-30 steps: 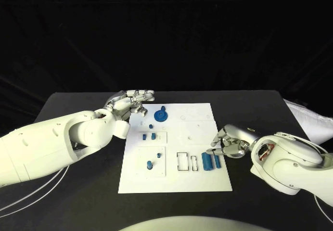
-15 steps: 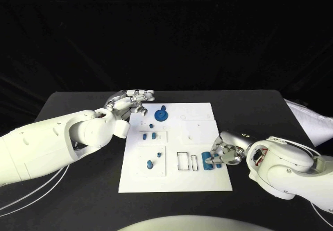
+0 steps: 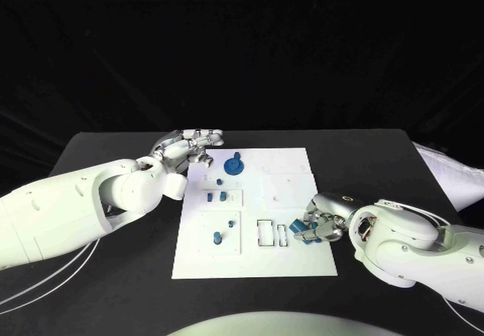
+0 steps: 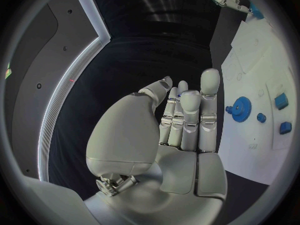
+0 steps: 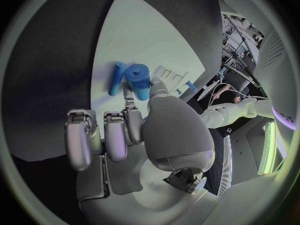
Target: Assemble the parts on the task board
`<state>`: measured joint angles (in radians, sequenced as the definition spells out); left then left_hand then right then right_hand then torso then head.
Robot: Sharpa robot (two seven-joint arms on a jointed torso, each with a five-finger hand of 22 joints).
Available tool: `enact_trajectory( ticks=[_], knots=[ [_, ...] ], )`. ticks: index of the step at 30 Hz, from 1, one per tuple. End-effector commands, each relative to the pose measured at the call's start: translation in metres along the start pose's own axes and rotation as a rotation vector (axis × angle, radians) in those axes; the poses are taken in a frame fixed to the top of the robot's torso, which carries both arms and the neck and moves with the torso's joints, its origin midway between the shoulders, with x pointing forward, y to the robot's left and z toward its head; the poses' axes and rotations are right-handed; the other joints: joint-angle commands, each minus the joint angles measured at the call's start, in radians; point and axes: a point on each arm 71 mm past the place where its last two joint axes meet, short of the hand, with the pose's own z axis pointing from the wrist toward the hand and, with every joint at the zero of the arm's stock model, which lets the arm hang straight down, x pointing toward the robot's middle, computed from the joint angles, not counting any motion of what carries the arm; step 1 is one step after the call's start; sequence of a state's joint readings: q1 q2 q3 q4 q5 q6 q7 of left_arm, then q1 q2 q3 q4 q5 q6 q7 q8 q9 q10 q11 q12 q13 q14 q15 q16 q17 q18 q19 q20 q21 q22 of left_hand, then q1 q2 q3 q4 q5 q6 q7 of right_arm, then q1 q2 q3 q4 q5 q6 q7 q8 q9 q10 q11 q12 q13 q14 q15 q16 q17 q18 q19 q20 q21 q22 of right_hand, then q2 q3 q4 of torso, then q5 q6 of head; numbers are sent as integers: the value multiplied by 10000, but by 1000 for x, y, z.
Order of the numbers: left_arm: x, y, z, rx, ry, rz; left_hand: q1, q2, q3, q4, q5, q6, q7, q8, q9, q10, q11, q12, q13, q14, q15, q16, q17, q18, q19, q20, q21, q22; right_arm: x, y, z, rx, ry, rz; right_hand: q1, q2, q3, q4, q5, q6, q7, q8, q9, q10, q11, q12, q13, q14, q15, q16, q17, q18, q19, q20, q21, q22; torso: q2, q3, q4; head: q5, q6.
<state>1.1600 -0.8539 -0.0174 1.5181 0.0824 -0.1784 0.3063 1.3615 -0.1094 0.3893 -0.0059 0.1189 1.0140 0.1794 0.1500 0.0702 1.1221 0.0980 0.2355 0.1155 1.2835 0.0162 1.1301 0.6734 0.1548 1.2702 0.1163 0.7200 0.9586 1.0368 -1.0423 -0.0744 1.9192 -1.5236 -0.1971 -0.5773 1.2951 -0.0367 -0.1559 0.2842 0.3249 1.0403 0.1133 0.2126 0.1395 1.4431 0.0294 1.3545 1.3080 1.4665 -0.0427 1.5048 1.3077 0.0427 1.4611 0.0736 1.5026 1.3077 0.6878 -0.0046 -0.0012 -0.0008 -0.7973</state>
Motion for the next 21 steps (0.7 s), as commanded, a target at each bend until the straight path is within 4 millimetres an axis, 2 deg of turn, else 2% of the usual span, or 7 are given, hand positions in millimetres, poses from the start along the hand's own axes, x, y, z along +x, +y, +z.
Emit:
enact_trajectory(
  ticks=[1,7,9,12,17,21],
  knots=[
    [3,0,0,35,242,-41,-17,54,-55,-29,62,-80,-19,56,-14,-58,22,14,17,-51,-11,38,-9,81,-74,-19,-37,-5,5,1,3,69,97,-261,55,130,-49,-13,53,22,-75,47,3,28,-34,62,420,800,15,34,1387,-109,205,-24,68,1360,0,1,7,7,-18],
    [2,0,0,26,238,-40,-17,54,-55,-29,62,-80,-19,56,-14,-58,22,14,17,-51,-11,38,-9,81,-74,-19,-37,-5,9,3,5,62,163,-95,246,336,-26,-51,305,87,-108,153,91,43,-64,71,483,800,-9,37,1395,-109,204,-42,71,1368,-9,-11,-9,8,-34],
    [2,0,0,24,243,-42,-17,54,-55,-29,62,-80,-19,56,-14,-58,22,14,17,-51,-11,38,-9,81,-74,-19,-37,-5,9,3,6,95,108,95,371,532,33,-61,504,217,-157,247,163,90,-104,125,567,801,-39,39,1401,-112,214,-63,80,1386,-10,-14,-16,3,-38],
    [3,0,0,21,256,-46,-17,54,-55,-29,62,-80,-19,56,-14,-58,22,14,17,-51,-11,38,-9,81,-74,-19,-37,-5,9,3,5,133,-71,391,514,705,92,-91,683,458,-268,390,288,143,-195,178,650,804,-107,47,1419,-120,239,-109,98,1424,-11,-12,-17,-2,-32],
    [2,0,0,16,254,-45,-21,60,-65,-22,61,-88,-16,60,-14,-71,25,28,18,-63,-8,34,-34,84,-82,-17,-61,-21,6,3,2,123,-417,970,650,863,148,-109,920,594,-364,477,420,198,-284,220,726,806,-185,49,1428,-130,266,-183,117,1465,-11,-3,-16,-12,-14],
    [2,0,0,13,250,-43,-21,60,-65,-22,61,-88,-16,60,-14,-71,25,28,18,-63,-8,34,-34,84,-82,-17,-61,-21,2,6,-5,66,-652,1711,657,911,131,-70,1179,621,-398,499,511,223,-320,224,761,807,-222,49,1432,-136,284,-230,129,1490,-16,-12,-2,-23,-10]
  ],
)
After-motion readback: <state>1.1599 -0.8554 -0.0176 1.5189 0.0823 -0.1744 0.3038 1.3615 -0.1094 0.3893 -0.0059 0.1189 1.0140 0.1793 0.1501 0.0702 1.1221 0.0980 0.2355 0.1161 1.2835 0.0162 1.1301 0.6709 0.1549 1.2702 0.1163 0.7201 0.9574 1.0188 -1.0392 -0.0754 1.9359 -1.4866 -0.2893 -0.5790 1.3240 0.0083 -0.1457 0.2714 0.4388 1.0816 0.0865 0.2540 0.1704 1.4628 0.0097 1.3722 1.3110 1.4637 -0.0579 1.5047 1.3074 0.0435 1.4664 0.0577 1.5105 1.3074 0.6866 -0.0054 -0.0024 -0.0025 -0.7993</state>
